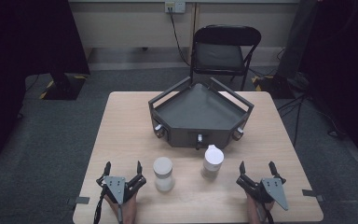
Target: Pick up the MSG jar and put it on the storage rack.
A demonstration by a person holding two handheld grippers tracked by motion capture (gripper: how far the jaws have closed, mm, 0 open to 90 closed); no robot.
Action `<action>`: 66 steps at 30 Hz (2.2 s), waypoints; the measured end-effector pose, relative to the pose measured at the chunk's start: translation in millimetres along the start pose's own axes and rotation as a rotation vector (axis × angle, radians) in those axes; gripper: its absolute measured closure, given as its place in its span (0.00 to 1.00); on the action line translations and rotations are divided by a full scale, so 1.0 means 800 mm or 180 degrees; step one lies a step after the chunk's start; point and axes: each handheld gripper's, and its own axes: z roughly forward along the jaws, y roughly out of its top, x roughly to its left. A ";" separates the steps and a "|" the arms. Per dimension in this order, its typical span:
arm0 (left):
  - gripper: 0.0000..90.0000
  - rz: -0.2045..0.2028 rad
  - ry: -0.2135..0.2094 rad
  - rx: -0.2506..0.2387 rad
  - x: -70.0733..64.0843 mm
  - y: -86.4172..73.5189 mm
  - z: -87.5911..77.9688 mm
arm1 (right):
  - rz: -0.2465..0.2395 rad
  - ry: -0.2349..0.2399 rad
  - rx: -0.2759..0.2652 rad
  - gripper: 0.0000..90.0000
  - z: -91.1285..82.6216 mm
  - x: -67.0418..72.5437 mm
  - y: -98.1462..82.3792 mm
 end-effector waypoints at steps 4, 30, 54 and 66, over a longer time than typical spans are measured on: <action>0.00 -0.0026 -0.0041 -0.0009 -0.001 0.011 -0.003 | 0.0000 0.0007 -0.0001 0.00 0.000 0.000 0.000; 0.03 -0.0294 -0.1071 -0.0080 0.017 0.080 -0.008 | -0.0001 -0.0003 0.0000 0.00 0.000 0.000 0.000; 0.19 -0.0069 -0.1242 0.0070 -0.027 0.066 -0.013 | 0.0001 -0.0003 -0.0001 0.00 0.000 0.000 0.000; 0.25 -0.0066 -0.1293 0.0199 -0.024 0.057 -0.012 | 0.0000 -0.0003 -0.0001 0.00 0.000 0.000 0.000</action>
